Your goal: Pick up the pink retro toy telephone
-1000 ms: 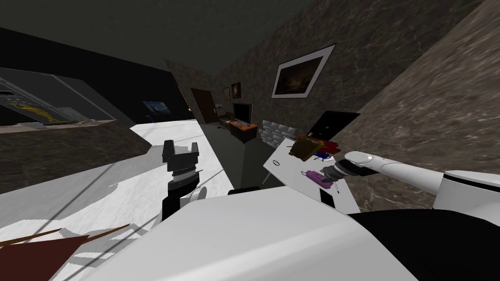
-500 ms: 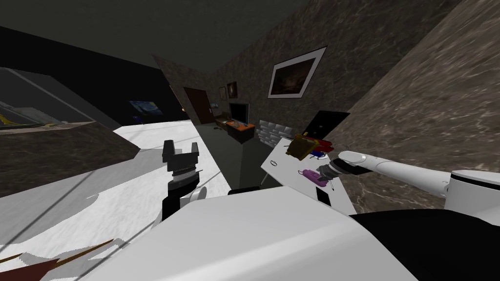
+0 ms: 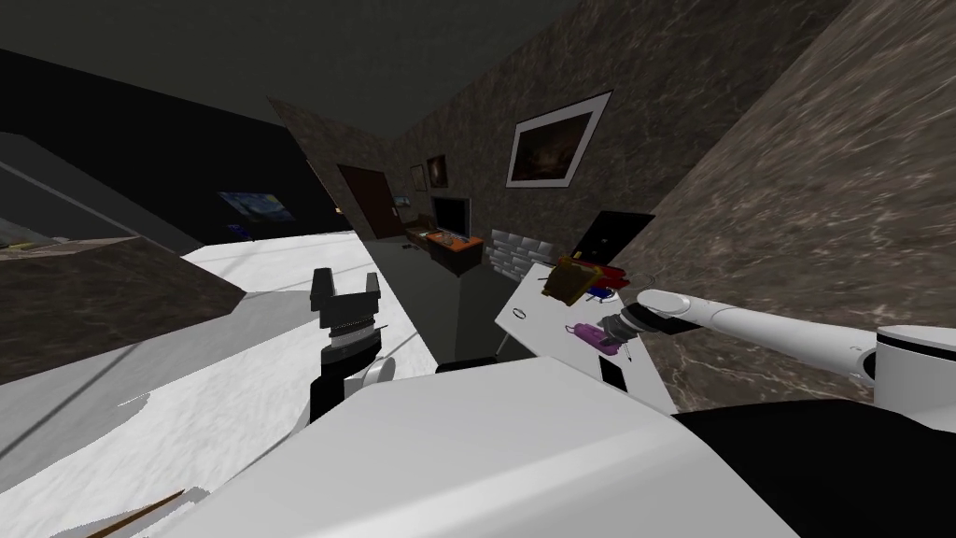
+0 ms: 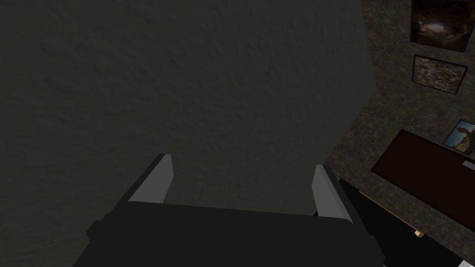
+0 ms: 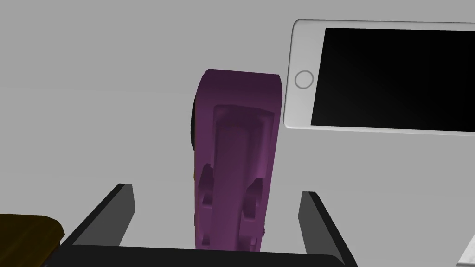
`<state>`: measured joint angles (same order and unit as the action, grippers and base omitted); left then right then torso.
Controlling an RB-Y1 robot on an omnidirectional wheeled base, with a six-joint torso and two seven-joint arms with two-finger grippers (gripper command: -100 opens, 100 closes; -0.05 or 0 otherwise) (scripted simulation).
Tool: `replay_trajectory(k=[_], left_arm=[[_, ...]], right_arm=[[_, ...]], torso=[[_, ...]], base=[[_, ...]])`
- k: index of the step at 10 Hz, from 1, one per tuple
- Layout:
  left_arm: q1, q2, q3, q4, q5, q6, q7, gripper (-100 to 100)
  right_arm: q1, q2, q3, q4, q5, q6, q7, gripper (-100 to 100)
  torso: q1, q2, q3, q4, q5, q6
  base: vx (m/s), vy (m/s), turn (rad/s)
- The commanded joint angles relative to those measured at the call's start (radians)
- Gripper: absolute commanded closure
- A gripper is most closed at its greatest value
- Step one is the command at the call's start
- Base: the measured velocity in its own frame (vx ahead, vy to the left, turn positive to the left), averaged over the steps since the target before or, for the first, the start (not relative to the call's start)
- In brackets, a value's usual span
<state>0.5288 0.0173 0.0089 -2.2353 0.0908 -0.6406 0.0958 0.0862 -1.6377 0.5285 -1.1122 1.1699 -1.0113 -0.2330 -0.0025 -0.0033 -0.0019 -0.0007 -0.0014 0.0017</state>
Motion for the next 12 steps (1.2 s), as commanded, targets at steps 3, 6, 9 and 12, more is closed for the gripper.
replay_trajectory(k=[3, 6, 9, 12], left_arm=[[0.0, 0.0, 0.0, 0.0, 0.0, 0.0, 0.0, 0], [0.0, 0.0, 0.0, 0.0, 0.0, 0.0, 0.0, 0], [0.0, 0.0, 0.0, 0.0, 0.0, 0.0, 0.0, 0], [0.0, 0.0, 0.0, 0.0, 0.0, 0.0, 0.0, 0]], right_arm=[[0.014, -0.015, 0.003, -0.093, 0.018, 0.039, -0.046, -100], [0.022, -0.02, 0.004, -0.12, 0.023, 0.055, -0.06, -100], [0.022, -0.02, 0.004, -0.121, 0.024, 0.056, -0.06, 100], [0.022, -0.02, 0.004, -0.121, 0.024, 0.056, -0.06, 0]], torso=[[-0.001, 0.0, 0.0, 0.0, 0.0, 0.001], [0.0, 0.001, 0.001, 0.0, 0.0, 0.0], [0.001, 0.002, 0.001, 0.0, 0.0, 0.0], [0.001, 0.002, 0.001, 0.0, 0.0, 0.0]], base=[[0.036, -0.028, -0.088], [0.023, -0.014, -0.042], [0.0, 0.0, 0.0], [0.0, 0.0, 0.0]])
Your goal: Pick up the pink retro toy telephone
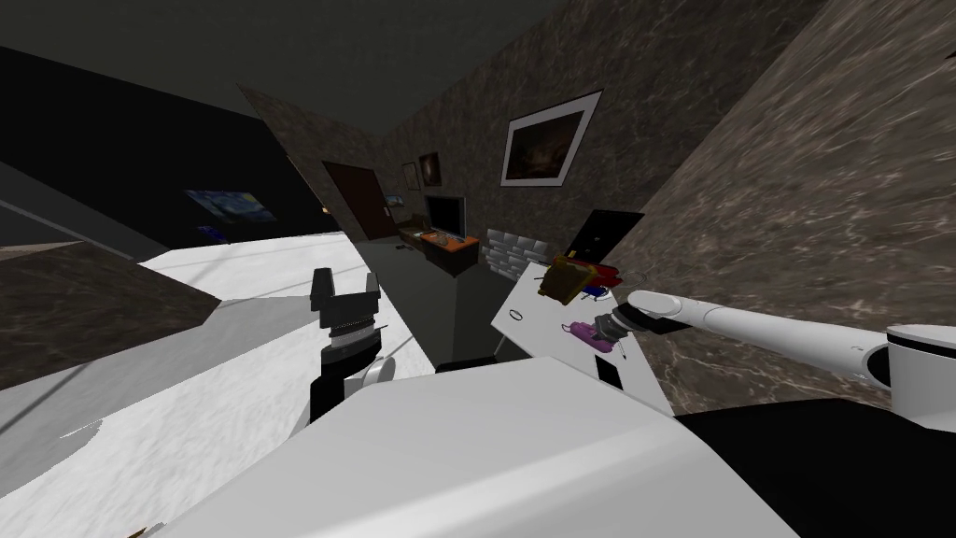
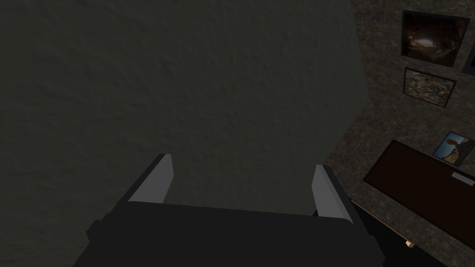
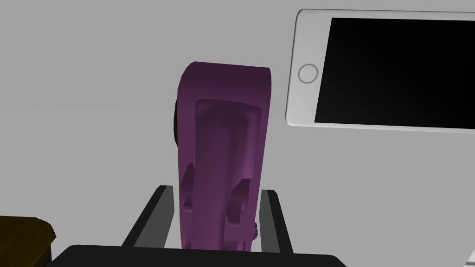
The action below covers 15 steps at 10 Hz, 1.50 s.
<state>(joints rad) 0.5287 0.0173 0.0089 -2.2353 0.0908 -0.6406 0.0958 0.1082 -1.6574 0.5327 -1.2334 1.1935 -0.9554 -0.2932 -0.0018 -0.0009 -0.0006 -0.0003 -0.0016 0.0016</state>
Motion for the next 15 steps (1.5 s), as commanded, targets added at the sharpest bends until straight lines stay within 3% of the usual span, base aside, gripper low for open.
replay_trajectory(k=[1, 7, 11, 13, 15], left_arm=[[0.0, 0.0, 0.0, 0.0, 0.0, 0.0, 0.0, 0], [0.0, 0.0, 0.0, 0.0, 0.0, 0.0, 0.0, 0], [0.0, 0.0, 0.0, 0.0, 0.0, 0.0, 0.0, 0], [0.0, 0.0, 0.0, 0.0, 0.0, 0.0, 0.0, 0], [0.0, 0.0, 0.0, 0.0, 0.0, 0.0, 0.0, 0]], right_arm=[[-0.008, 0.004, -0.001, 0.028, -0.005, -0.017, 0.014, 100], [-0.044, 0.037, -0.006, 0.197, -0.032, -0.094, 0.098, 100], [-0.08, 0.07, -0.01, 0.348, -0.059, -0.171, 0.182, 100], [-0.089, 0.079, -0.011, 0.4, -0.066, -0.191, 0.203, 100], [-0.087, 0.076, -0.012, 0.398, -0.067, -0.189, 0.201, 100]], torso=[[0.0, 0.0, 0.0, 0.0, 0.0, 0.0], [0.003, 0.003, 0.002, 0.001, 0.002, 0.0], [0.005, 0.003, 0.002, 0.001, 0.003, -0.001], [0.005, 0.004, 0.002, 0.001, 0.004, 0.0], [0.005, 0.003, 0.002, 0.001, 0.004, 0.001]], base=[[-0.026, 0.021, 0.081], [-0.044, 0.028, 0.101], [-0.048, 0.04, 0.126], [-0.03, 0.027, 0.074], [-0.013, 0.011, 0.021]])
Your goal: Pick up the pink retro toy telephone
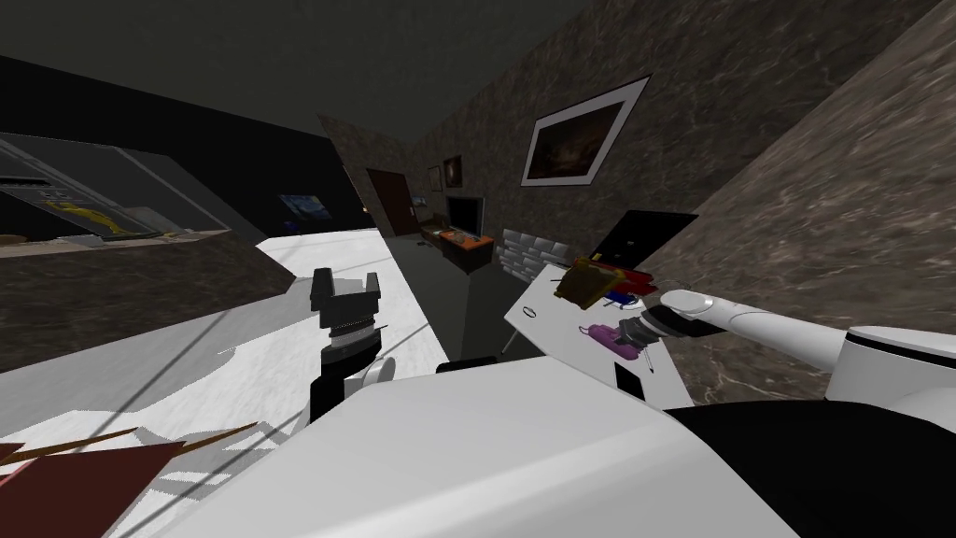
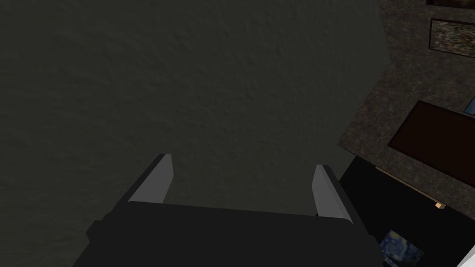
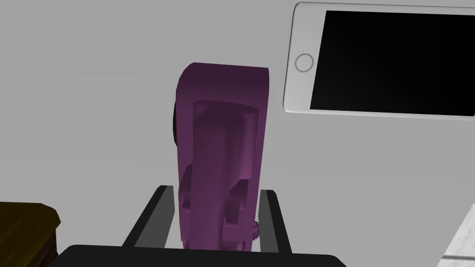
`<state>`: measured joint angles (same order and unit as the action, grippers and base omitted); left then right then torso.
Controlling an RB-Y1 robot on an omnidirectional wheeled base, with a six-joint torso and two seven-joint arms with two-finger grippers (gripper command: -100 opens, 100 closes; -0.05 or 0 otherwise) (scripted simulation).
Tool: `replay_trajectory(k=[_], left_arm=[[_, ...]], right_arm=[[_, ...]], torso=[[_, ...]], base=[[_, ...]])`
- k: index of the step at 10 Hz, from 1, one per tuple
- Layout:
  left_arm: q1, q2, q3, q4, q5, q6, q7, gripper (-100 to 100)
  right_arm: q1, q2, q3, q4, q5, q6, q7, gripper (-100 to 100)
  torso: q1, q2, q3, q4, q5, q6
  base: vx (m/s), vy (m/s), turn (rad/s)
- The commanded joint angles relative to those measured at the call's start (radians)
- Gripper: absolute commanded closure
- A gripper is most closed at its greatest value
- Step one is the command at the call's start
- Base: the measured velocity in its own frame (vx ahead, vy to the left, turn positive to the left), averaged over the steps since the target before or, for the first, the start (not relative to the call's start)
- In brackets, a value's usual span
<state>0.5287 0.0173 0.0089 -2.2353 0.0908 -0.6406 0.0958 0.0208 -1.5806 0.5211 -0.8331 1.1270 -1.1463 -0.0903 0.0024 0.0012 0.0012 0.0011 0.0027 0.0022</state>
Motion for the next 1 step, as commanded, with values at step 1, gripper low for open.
replay_trajectory(k=[1], left_arm=[[0.0, 0.0, 0.0, 0.0, 0.0, 0.0, 0.0, 0]], right_arm=[[0.0, 0.0, 0.0, 0.0, 0.0, 0.0, 0.0, 0]], torso=[[0.0, 0.0, 0.0, 0.0, 0.0, 0.0]], base=[[0.0, 0.0, 0.0]])
